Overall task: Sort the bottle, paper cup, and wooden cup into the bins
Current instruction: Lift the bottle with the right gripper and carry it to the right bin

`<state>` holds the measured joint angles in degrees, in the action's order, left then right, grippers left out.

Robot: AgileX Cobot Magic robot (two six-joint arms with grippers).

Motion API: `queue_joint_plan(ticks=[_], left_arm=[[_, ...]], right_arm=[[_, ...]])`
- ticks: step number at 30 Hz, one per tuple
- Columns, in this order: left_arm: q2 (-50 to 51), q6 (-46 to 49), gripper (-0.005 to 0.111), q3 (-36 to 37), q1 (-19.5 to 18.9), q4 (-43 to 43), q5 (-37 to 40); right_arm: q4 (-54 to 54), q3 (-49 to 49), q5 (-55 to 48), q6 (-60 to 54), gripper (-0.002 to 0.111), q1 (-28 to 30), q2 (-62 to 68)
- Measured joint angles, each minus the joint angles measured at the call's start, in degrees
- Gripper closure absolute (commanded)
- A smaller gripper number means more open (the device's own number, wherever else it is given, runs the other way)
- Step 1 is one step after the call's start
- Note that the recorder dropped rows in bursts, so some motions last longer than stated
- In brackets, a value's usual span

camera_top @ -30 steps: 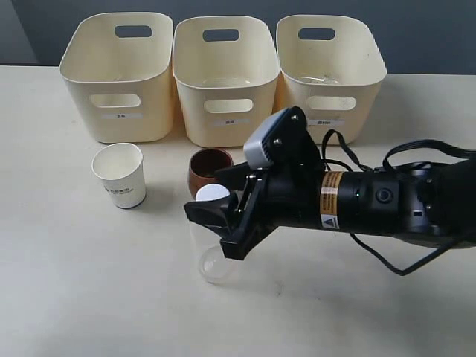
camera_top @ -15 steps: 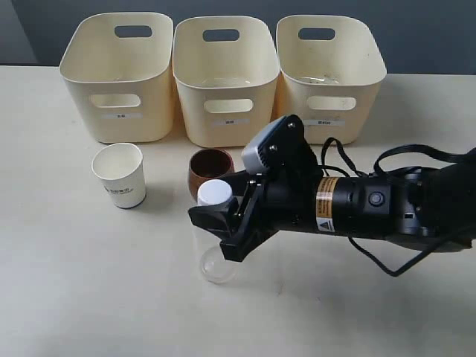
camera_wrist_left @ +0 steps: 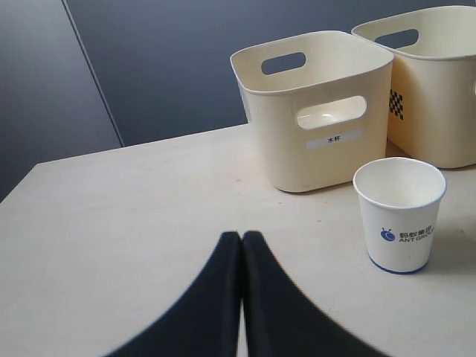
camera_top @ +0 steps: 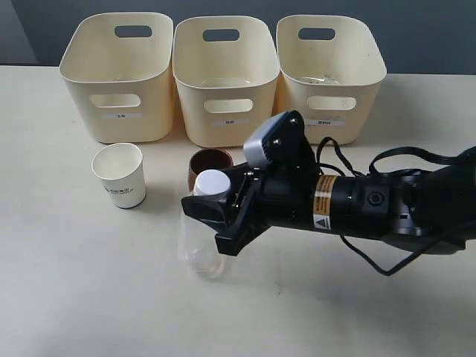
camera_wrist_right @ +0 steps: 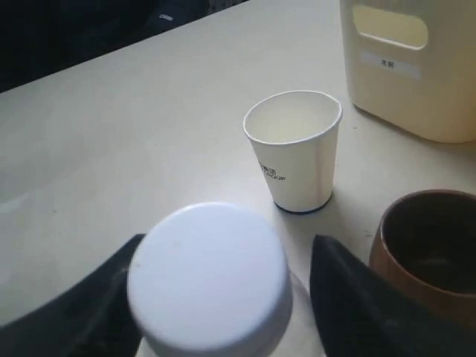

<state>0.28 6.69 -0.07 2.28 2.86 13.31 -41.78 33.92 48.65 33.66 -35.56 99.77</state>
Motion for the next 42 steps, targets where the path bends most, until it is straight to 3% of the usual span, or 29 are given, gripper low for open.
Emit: queue_joint_plan(ticks=[9,14,19,29,42], left_arm=[[0.0,0.0,0.107,0.0,0.0,0.0,0.0],[0.0,0.0,0.107,0.0,0.0,0.0,0.0],[0.0,0.0,0.107,0.0,0.0,0.0,0.0],[0.0,0.0,0.107,0.0,0.0,0.0,0.0],[0.0,0.0,0.107,0.0,0.0,0.0,0.0]], right_arm=[[7.9,0.0,-5.7,-1.6,0.108,0.0,-9.4],[23.3,0.0,-12.2,-12.4,0.108,0.0,-18.3],[46.2,1.3,-13.4,-26.4,0.108,0.0,-21.8],[56.1,8.7,-15.7,-38.9,0.108,0.0,-21.9],[78.3,15.0,-14.5,-65.8,0.108,0.0,-17.5]])
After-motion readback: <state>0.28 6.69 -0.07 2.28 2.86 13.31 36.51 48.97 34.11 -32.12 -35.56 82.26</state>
